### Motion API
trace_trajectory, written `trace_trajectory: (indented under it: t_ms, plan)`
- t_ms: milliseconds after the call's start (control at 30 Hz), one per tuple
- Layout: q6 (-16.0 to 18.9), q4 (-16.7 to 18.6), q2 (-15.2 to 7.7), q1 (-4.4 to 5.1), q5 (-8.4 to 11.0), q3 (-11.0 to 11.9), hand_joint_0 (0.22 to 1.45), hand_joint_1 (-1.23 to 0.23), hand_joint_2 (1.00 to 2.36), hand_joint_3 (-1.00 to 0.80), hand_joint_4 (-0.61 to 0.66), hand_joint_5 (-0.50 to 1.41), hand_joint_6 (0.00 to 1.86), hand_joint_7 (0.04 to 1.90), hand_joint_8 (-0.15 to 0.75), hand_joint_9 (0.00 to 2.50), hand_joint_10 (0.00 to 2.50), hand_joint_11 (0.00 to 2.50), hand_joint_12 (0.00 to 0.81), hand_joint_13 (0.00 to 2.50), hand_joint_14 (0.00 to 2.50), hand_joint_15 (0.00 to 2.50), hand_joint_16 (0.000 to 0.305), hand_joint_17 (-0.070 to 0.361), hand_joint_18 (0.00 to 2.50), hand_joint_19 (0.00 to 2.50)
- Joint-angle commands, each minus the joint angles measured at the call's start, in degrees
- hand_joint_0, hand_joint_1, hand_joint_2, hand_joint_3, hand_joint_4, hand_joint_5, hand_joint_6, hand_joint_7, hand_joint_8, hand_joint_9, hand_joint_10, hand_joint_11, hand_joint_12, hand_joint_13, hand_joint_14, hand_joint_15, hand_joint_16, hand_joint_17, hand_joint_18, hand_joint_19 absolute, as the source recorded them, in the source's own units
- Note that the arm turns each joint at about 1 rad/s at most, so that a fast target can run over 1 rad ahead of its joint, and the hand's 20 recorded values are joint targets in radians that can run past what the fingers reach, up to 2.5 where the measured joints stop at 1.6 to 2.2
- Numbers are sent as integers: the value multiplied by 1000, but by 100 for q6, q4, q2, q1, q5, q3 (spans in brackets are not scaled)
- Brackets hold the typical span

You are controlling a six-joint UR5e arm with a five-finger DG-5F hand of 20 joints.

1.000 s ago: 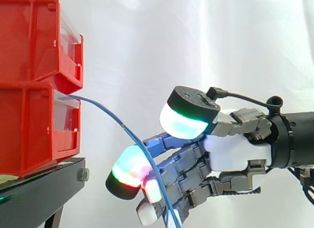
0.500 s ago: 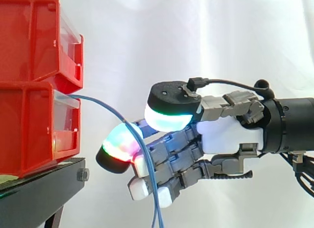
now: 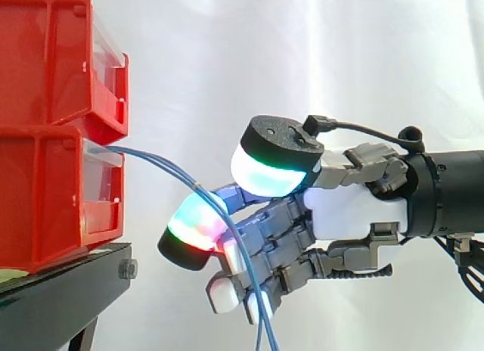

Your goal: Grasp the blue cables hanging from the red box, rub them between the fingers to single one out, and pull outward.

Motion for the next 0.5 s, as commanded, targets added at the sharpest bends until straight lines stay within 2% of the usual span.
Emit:
trace_trajectory:
  t_ms: [0, 300, 467]
  plan:
    - [-8, -73, -3, 0, 2, 0, 617, -834, 1002, -462, 247, -160, 872, 1154, 261, 865, 13, 714, 354, 818, 15, 529, 42, 95, 723, 667]
    - [1, -100, -3, 62, -7, 0, 637, -835, 1016, -204, 64, -151, 890, 1309, 257, 948, 10, 757, 354, 909, 18, 585, 41, 93, 787, 703]
    - [36, -117, -3, 71, -7, 53, 638, -826, 1015, -235, 74, -153, 898, 1251, 257, 955, 12, 759, 354, 924, 17, 609, 41, 93, 794, 712]
